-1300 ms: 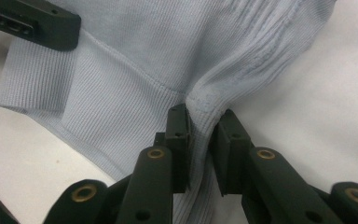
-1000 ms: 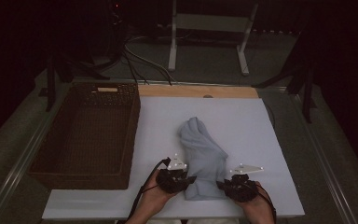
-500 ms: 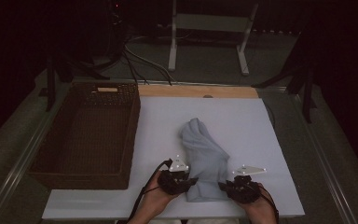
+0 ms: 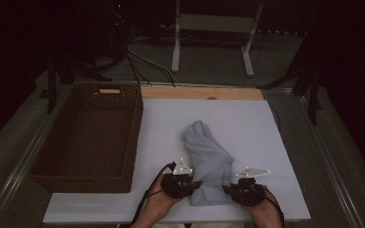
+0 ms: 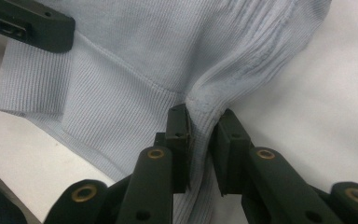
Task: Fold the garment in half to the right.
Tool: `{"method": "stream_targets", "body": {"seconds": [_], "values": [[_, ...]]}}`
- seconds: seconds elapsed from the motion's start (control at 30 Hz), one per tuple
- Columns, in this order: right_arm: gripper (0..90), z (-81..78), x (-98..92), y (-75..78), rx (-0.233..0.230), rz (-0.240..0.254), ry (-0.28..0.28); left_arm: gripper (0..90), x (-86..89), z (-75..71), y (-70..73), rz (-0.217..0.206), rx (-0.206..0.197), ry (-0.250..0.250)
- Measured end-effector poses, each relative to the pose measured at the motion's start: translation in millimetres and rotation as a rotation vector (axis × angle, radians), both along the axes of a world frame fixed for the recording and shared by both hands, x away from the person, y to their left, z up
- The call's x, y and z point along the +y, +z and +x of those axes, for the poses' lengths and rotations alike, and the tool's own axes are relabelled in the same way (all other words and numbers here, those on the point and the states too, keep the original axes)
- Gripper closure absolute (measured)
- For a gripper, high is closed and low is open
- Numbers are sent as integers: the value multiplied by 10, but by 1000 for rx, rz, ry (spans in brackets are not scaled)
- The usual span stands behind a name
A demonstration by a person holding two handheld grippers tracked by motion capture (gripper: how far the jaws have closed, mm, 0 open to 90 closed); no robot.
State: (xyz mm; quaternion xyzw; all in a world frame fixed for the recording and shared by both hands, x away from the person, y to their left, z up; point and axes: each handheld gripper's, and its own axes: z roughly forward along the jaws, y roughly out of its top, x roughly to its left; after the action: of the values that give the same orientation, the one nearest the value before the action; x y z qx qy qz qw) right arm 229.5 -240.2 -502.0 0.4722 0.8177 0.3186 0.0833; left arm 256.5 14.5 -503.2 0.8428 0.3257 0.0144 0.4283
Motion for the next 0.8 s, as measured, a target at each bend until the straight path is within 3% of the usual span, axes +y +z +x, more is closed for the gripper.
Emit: {"method": "stream_targets", "body": {"seconds": [0.8], "values": [[782, -46, -24, 19, -19, -1, -6, 748, -3, -48, 8, -8, 14, -6]]}}
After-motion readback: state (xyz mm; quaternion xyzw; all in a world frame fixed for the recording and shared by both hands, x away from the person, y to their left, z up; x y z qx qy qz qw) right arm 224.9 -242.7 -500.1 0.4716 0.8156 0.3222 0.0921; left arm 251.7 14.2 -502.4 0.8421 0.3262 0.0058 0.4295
